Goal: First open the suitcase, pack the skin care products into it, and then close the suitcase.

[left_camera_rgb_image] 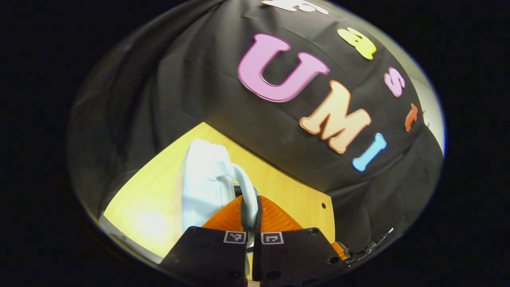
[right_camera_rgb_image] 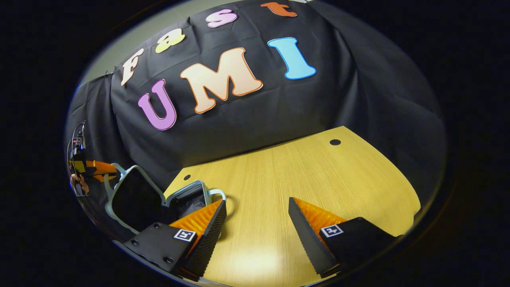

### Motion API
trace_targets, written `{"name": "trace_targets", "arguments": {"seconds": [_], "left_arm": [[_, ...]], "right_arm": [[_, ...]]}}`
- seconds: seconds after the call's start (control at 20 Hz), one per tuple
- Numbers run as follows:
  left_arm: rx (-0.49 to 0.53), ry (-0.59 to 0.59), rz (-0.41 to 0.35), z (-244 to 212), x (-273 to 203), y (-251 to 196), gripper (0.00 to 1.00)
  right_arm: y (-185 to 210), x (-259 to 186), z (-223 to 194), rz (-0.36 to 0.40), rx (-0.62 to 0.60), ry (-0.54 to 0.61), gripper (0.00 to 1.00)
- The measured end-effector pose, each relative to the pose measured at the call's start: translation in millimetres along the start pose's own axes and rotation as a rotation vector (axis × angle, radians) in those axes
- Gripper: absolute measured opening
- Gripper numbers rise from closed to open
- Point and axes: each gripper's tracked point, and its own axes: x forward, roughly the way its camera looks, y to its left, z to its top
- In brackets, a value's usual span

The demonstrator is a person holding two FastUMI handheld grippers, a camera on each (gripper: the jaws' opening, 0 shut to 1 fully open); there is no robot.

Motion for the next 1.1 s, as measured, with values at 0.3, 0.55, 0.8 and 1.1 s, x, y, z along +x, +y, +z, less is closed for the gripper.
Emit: {"name": "trace_targets", "arguments": {"seconds": [0.3,0.55,0.8,1.1], "left_arm": [[0.064,0.118,-0.073,-54,73,-70,0.00],[0.127,0.265,-0.049,-131,148,-100,0.00],[0.179,0.436,-0.005,-200,191,-92,0.00],[0.277,0.509,0.077,-240,219,-77,0.01]], "right_arm": [[3,-7,0,0.000,-0.003,-0.007,0.98],[-3,-18,1,-0.020,0.005,-0.013,0.98],[-14,-24,1,-0.037,0.036,-0.022,0.98],[-14,-26,-1,-0.021,0.015,-0.014,0.98]]}}
